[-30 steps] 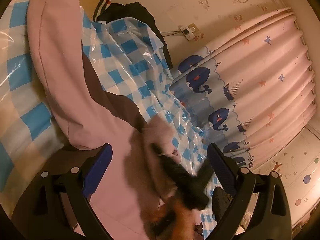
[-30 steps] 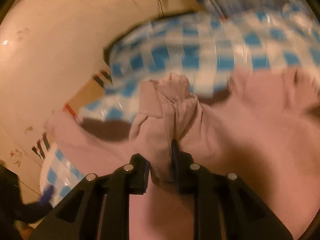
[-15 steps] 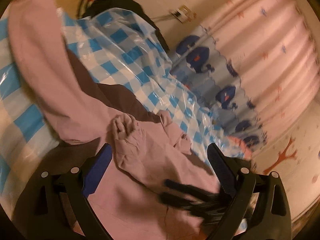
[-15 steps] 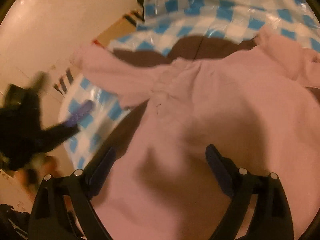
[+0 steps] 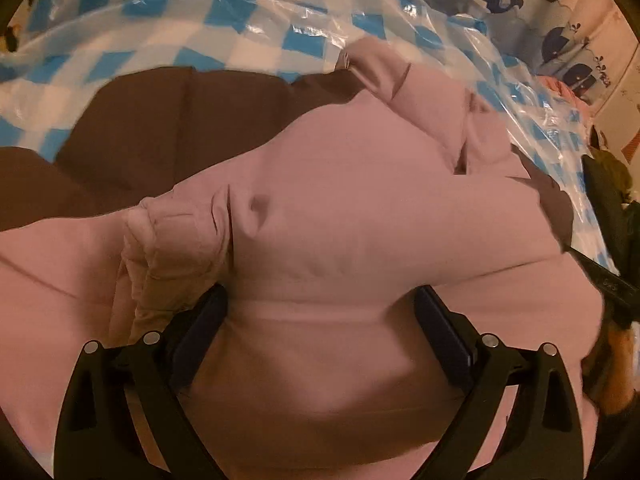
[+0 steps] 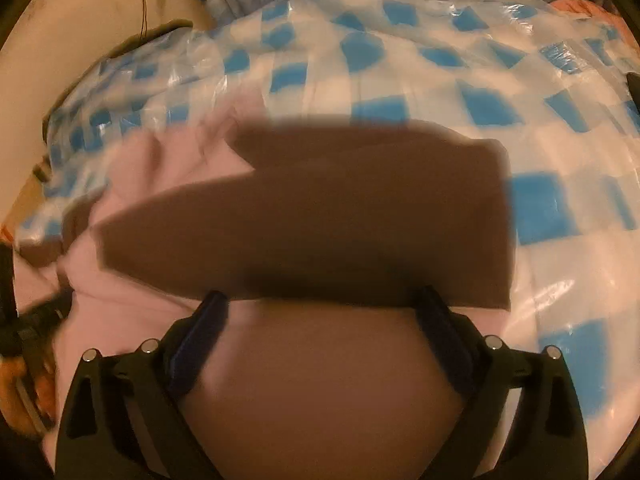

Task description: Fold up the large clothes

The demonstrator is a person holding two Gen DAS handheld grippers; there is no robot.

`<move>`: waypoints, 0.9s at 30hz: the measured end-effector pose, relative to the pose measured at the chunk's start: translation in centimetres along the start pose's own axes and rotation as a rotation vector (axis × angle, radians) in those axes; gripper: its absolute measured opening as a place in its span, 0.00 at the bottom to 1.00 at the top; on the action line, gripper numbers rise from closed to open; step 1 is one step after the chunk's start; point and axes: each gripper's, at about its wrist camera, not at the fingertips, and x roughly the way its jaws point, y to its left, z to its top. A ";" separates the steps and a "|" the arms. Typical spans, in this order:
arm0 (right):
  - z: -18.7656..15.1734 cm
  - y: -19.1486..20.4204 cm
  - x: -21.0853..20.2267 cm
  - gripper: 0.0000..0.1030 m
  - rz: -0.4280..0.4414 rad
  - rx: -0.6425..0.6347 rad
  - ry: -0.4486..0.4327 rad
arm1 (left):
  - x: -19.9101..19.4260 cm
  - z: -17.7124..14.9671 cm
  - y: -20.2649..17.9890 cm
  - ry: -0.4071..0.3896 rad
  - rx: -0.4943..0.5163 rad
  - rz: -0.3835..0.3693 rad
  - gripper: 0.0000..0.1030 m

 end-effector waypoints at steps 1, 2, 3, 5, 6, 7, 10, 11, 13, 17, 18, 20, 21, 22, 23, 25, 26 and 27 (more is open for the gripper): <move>0.3 0.6 -0.2 0.90 -0.029 -0.014 0.016 | -0.4 0.3 -0.2 0.017 0.001 0.018 0.87; 0.5 1.1 -0.8 0.90 -0.040 -0.027 0.026 | -1.4 0.3 -0.6 0.013 0.002 0.039 0.86; 0.5 1.3 -2.2 0.90 -0.021 -0.022 -0.006 | -2.7 0.2 -1.3 -0.011 0.019 0.052 0.86; 0.0 1.0 -5.8 0.90 0.009 -0.022 -0.130 | -5.9 -0.9 -3.2 -0.111 0.123 0.056 0.86; -0.6 1.1 -7.8 0.93 -0.020 -0.038 -0.205 | -6.8 -1.5 -3.8 -0.150 0.182 0.093 0.87; -0.8 1.0 -8.4 0.93 -0.048 -0.048 -0.231 | -6.6 -1.7 -4.0 -0.152 0.203 0.121 0.88; -0.8 -1.2 -4.6 0.93 -0.154 -0.023 -0.067 | -2.1 -1.7 -0.2 -0.015 0.089 0.081 0.88; -1.2 -2.3 -1.5 0.94 -0.098 0.001 0.093 | -1.4 -1.6 0.2 -0.017 0.083 0.058 0.88; -0.7 -2.8 -3.1 0.93 -0.090 0.035 0.042 | -2.2 -1.5 -0.9 -0.017 0.124 0.100 0.88; 1.8 -0.2 -7.9 0.93 -0.095 -0.035 -0.166 | -6.5 -0.5 -3.9 -0.158 0.200 0.051 0.88; 3.2 0.7 -7.9 0.93 -0.084 -0.047 -0.176 | -7.0 -0.2 -4.7 -0.190 0.222 0.057 0.89; 5.0 1.6 -6.0 0.93 -0.087 -0.066 -0.137 | -6.0 0.7 -5.5 -0.187 0.243 0.071 0.89; 5.9 2.0 -3.6 0.94 -0.112 -0.079 -0.083 | -4.5 1.0 -5.3 -0.139 0.229 0.079 0.89; 6.0 1.9 -0.7 0.94 -0.150 -0.091 0.004 | -1.1 1.1 -4.2 -0.035 0.195 0.092 0.89; 6.0 1.5 2.4 0.95 -0.170 -0.101 0.102 | 1.1 0.8 -3.4 0.024 0.178 0.050 0.92; 6.3 0.6 4.1 0.95 -0.128 -0.035 0.140 | 1.9 0.5 -2.7 0.011 0.161 0.016 0.93; 6.7 0.7 3.3 0.94 -0.130 -0.018 0.143 | 1.4 0.5 -3.1 0.015 0.176 0.041 0.93; 6.7 1.2 1.7 0.94 -0.139 -0.026 0.110 | 0.7 0.3 -3.6 0.014 0.197 0.066 0.93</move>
